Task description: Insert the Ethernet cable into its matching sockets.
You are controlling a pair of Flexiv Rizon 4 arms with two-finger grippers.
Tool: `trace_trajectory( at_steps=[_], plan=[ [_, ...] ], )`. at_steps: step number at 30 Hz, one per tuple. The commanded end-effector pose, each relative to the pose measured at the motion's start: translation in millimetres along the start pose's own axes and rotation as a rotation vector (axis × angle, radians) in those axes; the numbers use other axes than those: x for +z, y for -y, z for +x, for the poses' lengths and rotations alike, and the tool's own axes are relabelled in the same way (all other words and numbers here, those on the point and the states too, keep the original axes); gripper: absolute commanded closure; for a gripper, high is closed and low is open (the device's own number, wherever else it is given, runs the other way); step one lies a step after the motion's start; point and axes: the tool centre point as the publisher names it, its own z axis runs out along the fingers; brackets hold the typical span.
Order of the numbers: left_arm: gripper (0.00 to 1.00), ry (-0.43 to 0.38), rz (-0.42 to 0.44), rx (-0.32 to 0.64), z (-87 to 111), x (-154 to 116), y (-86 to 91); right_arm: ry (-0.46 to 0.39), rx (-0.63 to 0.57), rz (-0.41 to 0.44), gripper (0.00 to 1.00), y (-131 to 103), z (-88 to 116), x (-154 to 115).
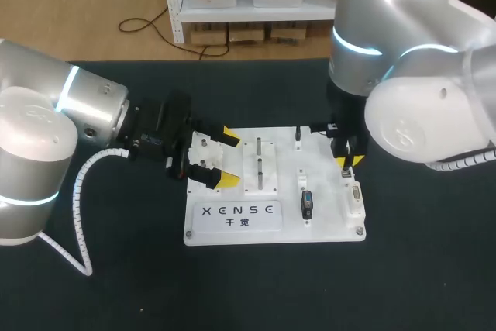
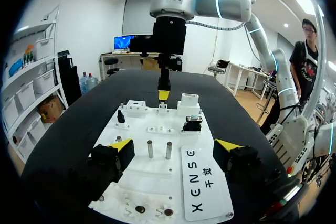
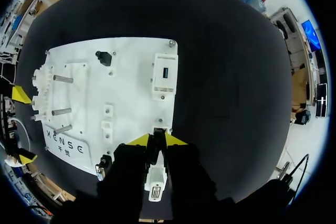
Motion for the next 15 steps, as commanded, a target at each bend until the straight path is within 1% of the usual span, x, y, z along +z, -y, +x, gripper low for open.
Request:
trace_trajectory(
  at_steps=[1, 15],
  plan=[
    [0.0, 0.001, 0.001, 0.0, 0.8, 0.4, -0.9, 0.003, 0.0, 0.008, 1.0, 1.5, 0.0, 3.8],
    [0.0, 0.001, 0.001, 0.0, 0.8, 0.4, -0.9, -0.008, -0.003, 0.017, 1.0, 1.2, 0.7, 10.2]
  ],
)
